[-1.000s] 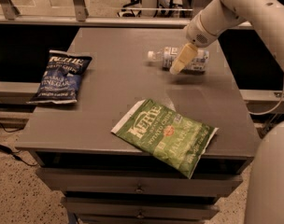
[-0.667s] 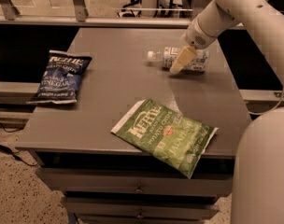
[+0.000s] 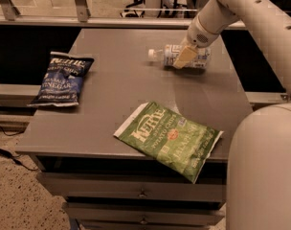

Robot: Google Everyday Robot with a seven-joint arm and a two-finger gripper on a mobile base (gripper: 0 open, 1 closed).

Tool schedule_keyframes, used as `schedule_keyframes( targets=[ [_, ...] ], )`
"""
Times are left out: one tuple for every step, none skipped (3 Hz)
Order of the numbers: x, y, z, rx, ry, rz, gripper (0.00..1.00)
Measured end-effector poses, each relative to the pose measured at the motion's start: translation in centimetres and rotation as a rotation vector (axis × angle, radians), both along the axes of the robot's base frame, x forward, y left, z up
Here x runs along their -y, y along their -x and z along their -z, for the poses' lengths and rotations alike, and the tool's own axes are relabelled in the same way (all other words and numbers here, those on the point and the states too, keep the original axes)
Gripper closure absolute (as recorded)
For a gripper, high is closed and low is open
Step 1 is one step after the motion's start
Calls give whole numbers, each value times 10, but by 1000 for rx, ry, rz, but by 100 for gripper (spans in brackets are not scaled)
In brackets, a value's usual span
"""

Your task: Move blue plastic bottle near blue chip bag

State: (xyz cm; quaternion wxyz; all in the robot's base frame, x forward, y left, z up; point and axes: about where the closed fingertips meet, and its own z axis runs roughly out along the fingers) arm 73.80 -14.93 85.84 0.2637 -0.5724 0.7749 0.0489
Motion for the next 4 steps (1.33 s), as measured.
schedule_keyframes(
  targets=[
    [-19, 6, -26, 12, -16, -40, 96],
    [-19, 5, -22, 8, -15, -39, 100],
    [-19, 5, -22, 8, -15, -40, 100],
    [-49, -2, -31, 36, -32, -84, 100]
  ],
)
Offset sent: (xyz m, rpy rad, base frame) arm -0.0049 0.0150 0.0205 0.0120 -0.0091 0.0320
